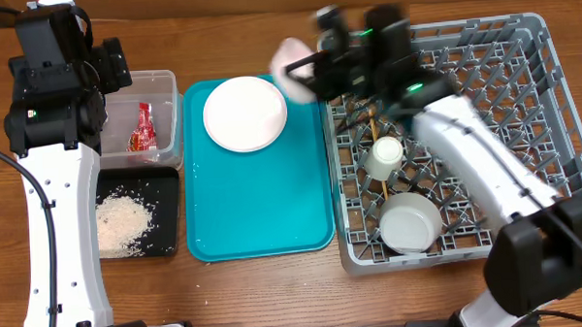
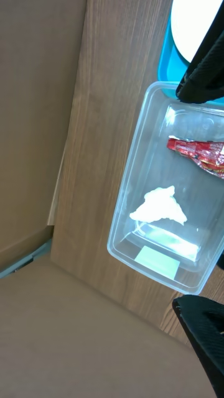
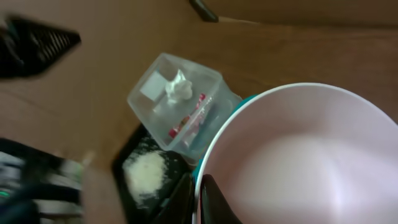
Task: Sort waste into correct bins and load items into the dishwasher
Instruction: 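Lift the pink bowl with the right gripper to the rack's back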
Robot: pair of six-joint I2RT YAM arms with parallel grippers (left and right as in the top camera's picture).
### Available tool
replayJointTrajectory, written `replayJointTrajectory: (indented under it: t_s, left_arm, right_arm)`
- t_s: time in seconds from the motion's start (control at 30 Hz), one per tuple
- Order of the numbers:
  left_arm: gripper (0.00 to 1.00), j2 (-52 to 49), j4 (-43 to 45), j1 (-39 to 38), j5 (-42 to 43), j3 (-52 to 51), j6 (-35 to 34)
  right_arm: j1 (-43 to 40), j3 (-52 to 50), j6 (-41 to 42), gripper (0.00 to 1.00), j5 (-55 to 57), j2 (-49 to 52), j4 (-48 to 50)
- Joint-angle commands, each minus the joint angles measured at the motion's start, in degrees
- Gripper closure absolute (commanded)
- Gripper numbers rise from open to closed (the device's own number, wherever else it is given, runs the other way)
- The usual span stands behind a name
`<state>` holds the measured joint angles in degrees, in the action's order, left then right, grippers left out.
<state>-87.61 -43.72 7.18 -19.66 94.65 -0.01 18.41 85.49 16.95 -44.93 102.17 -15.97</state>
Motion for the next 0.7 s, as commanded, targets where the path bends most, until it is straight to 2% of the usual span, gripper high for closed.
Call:
replayJointTrajectory:
  t_s: [0.0, 0.2, 0.3, 0.53, 0.67]
  left_arm:
    - [0.0, -0.04, 0.22, -0.07, 0.22, 0.76, -0.63]
    - [0.0, -0.04, 0.22, -0.07, 0.22, 0.76, -0.63]
    - [0.0, -0.04, 0.22, -0.07, 0.22, 0.76, -0.63]
    - [0.0, -0.04, 0.22, -0.07, 0.22, 0.76, -0.63]
    - [0.0, -0.04, 0.22, -0.07, 0.22, 0.76, -0.63]
  right_arm:
    - [-6.67, 0.7, 10.12, 0.96, -16.63, -0.13, 0.28]
    - [-16.48, 0.22, 11.85, 0.96, -21.68, 0.15, -1.38]
    - [-18.95, 0.0, 16.33, 0.96, -22.73, 0.31, -1.55]
    - [-18.47, -0.04, 24.98, 0.96, -22.58, 0.87, -1.6]
    - [-16.87, -0.04, 29.0, 0.96, -18.82, 1.2, -3.98]
